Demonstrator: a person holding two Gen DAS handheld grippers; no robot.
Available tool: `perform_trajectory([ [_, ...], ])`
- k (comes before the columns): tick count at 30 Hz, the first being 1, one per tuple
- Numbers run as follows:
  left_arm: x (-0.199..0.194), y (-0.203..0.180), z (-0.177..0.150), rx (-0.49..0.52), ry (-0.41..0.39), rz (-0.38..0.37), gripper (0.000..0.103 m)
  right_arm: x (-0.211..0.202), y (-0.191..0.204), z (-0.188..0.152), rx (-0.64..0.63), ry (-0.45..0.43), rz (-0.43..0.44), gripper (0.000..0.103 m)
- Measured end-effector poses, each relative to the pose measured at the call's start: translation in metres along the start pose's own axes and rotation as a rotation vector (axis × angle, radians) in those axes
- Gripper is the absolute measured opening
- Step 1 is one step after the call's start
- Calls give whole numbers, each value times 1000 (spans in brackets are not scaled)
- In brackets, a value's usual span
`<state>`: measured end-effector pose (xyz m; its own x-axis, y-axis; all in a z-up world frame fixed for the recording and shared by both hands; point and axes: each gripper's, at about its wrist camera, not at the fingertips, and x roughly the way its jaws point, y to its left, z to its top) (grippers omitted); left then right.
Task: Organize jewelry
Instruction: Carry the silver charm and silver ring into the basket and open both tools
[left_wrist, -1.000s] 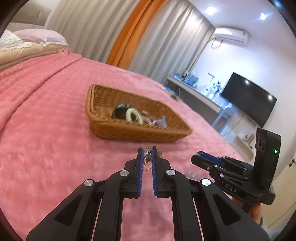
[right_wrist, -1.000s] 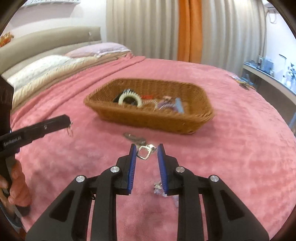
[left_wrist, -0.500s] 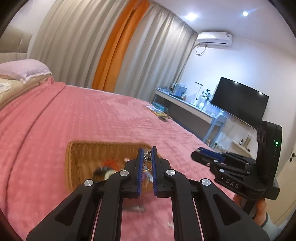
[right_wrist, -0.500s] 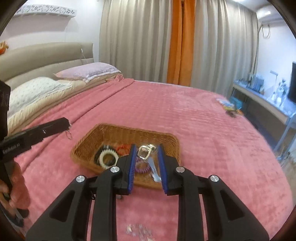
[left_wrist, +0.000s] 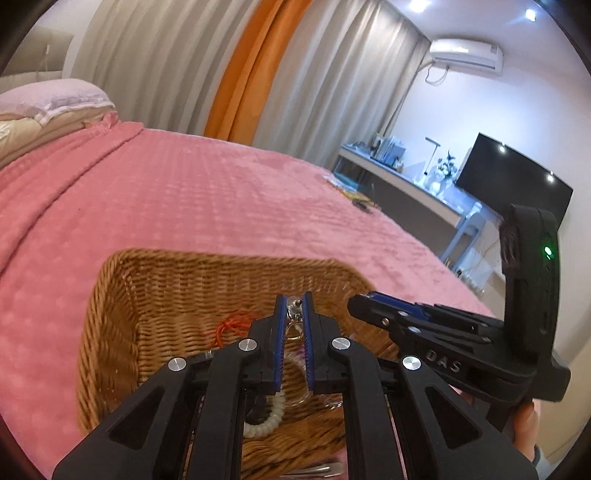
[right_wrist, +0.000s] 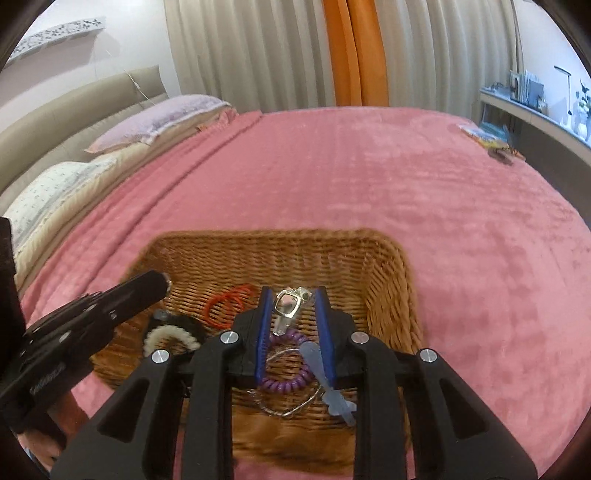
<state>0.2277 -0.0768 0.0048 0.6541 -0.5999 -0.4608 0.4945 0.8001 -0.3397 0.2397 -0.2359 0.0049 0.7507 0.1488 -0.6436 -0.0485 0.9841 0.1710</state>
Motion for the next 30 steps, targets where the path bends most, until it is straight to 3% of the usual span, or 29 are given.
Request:
perform_trajectory([
  [11,10,12,-10,-30,42,-14,8,24,-3,-10,6,81,25,21],
  [13,7,14,-10,-43,35,-24,18,24,-5,-11,15,85,32,22],
  [15,1,15,-9,-52,15,-25,34,22,-7,-11,21,79,34,25],
  [17,-7,15,-7,-61,-11,-27,39,18,-10,-11,33,66,41,33],
  [19,-13,15,-5,-69,-26,-34,39,11,-11,-10,38,46,48,38],
  [23,-38,11,-2,-82,-75,-50,39,-9,-9,-9,33,15,43,39],
  [27,-68,-3,-4,-71,-112,-73,39,-45,-3,-13,22,-25,44,40],
  [30,-94,-20,-13,-31,-127,-76,39,-76,-2,-22,10,-58,28,46],
])
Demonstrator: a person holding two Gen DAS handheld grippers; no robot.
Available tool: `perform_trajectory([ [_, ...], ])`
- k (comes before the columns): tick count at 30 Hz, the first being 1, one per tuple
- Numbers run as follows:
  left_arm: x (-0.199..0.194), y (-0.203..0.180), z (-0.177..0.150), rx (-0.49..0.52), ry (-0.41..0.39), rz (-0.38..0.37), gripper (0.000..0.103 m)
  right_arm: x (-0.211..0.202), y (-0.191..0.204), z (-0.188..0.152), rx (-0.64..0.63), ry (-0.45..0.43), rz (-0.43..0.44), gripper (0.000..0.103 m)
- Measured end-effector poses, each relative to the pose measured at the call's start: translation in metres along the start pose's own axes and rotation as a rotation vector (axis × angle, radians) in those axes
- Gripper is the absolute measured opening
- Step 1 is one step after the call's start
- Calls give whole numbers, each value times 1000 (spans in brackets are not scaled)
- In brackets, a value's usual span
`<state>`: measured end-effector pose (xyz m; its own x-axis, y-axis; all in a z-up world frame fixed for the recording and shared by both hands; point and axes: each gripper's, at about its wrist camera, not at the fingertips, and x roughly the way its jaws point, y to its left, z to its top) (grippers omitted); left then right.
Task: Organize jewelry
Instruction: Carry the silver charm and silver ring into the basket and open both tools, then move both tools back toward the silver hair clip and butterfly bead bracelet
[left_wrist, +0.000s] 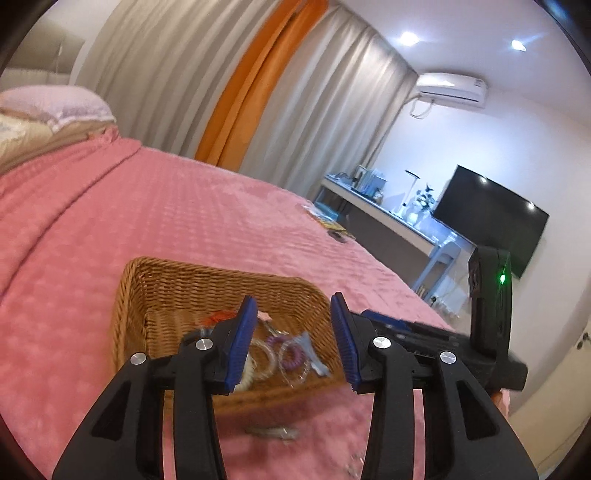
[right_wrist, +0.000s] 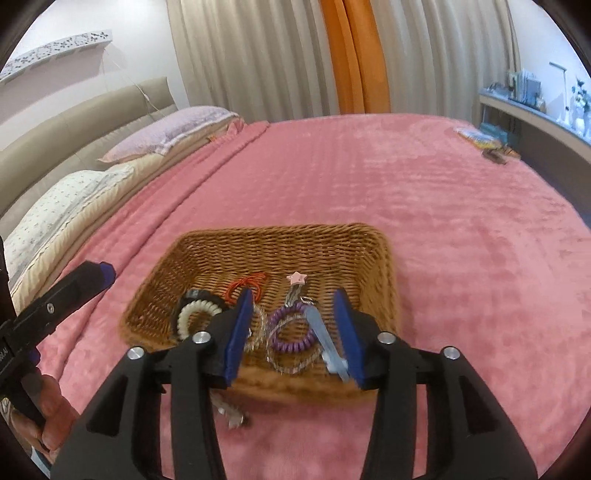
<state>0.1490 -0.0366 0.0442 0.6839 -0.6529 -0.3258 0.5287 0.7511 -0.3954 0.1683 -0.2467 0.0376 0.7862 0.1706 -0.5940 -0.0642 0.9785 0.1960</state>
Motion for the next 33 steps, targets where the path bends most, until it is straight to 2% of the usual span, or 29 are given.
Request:
perform_trajectory([
  [5,-33,-29,-18,77,-7,24,42,-42,0,-21,-22,-12,-18,47],
  [8,-46,-39,-32,88,6,29,43,-59,0,-44,-27,5,-23,47],
  [14,-46,-32,-71,51,83,47,43,-58,0,-97,-47,93,-40,47],
  [18,-30,-20,-97,30,186,62,43,-45,-4,-128,-40,166,-29,47],
  [22,-3,-10,-116,31,316,118,43,-39,-7,-137,-42,200,-13,47],
  [27,24,-7,-114,16,429,165,43,-30,-9,-150,-54,229,-10,47],
  [29,38,-3,-113,-9,481,209,44,-28,-7,-152,-66,237,-12,47],
  [33,52,-6,-110,-31,465,208,45,-27,-1,-153,-100,251,-10,48],
])
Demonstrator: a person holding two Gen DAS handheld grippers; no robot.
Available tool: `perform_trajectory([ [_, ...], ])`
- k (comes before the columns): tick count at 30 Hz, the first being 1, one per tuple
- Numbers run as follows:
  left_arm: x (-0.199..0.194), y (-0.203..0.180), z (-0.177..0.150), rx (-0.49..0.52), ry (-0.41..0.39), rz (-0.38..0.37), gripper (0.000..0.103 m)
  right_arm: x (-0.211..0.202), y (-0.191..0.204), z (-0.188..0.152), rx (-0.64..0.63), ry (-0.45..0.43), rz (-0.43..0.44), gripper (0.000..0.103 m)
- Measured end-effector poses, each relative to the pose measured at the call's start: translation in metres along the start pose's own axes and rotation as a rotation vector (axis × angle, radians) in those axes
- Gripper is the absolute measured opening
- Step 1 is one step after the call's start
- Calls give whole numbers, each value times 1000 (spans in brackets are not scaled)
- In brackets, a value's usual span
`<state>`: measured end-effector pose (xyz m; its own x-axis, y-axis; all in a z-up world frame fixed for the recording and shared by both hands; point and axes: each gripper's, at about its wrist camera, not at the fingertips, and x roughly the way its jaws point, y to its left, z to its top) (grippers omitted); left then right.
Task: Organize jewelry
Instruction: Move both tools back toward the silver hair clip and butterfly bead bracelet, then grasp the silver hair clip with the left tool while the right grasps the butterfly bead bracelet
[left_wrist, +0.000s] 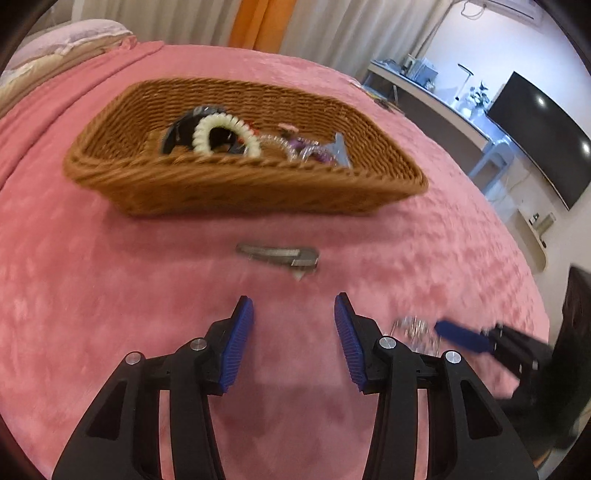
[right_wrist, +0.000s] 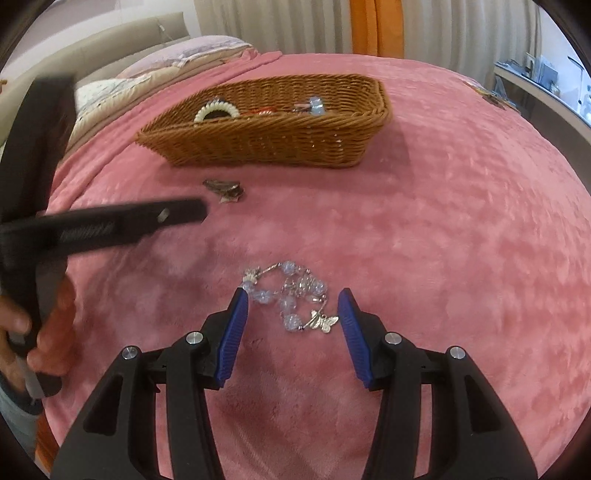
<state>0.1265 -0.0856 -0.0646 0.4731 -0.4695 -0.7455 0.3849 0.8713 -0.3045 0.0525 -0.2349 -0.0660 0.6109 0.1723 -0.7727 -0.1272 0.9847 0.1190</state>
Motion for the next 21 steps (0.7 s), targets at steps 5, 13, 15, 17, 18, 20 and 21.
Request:
perform_trajectory([
  [5,21,-12,12,1,-3,57,59,2,-1,0,0,9,13,49],
  [13,31,-21,14,63,-28,170,44,3,-7,0,23,9,45,49],
  [15,28,-20,12,71,-29,183,21,3,-8,0,23,8,46,49],
  [17,21,-13,8,72,-30,149,21,3,-7,0,22,8,44,49],
  [18,17,-11,6,79,-30,142,21,3,-7,0,21,7,43,49],
  [20,9,-8,0,103,-33,136,21,3,-7,1,21,6,43,49],
  [21,5,-8,-3,114,-33,131,21,4,-7,1,21,4,43,49],
])
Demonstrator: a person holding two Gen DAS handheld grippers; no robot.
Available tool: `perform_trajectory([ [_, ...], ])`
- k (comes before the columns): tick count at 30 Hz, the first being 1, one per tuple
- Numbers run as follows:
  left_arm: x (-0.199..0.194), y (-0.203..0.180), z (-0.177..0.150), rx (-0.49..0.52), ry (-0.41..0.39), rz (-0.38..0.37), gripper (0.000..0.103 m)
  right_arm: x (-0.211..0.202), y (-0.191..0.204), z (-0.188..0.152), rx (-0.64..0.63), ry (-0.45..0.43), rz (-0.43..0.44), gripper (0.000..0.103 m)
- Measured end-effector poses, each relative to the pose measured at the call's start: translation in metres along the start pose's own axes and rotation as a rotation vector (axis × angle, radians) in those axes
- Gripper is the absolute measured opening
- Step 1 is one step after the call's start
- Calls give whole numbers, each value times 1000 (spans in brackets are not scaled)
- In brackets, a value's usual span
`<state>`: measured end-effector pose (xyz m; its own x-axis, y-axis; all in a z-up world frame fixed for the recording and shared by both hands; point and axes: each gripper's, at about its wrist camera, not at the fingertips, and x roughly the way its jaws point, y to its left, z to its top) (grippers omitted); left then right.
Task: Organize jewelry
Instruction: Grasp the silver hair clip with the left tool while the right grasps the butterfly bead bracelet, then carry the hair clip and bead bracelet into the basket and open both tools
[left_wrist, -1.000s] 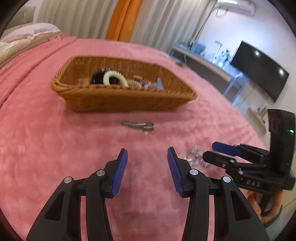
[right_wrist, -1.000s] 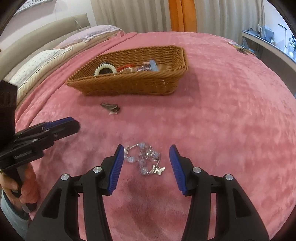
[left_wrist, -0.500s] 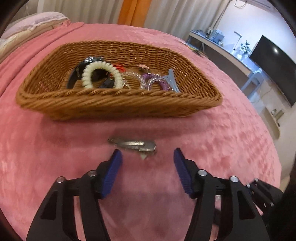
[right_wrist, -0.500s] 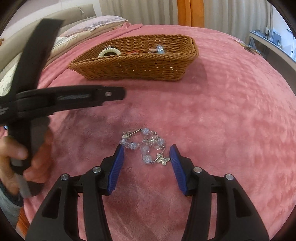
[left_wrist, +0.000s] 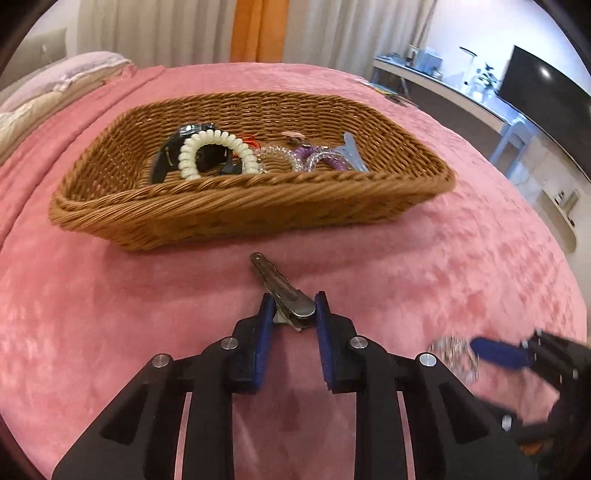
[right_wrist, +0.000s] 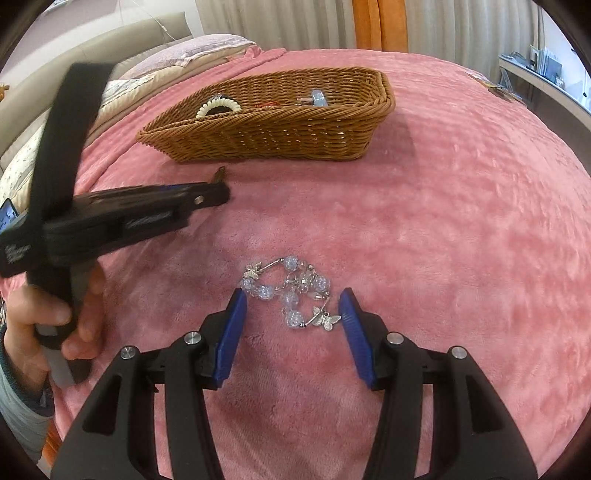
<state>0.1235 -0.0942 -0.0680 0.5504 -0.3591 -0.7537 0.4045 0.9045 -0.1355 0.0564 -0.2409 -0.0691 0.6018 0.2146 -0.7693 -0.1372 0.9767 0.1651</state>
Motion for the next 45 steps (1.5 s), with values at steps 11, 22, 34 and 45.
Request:
perform_trajectory([
  [11,-45,24,-49,30,-23,-76,21,4,10,-3,-48,-2,-28,58],
  [22,-44,28,-54,-1,-59,-173,21,15,23,1,-80,-18,-138,29],
  [34,-49,25,-57,21,-86,-180,21,-4,19,-2,-60,-94,-89,8],
  [45,-67,22,-58,53,-180,-205,21,-34,22,1,-49,-217,-63,8],
])
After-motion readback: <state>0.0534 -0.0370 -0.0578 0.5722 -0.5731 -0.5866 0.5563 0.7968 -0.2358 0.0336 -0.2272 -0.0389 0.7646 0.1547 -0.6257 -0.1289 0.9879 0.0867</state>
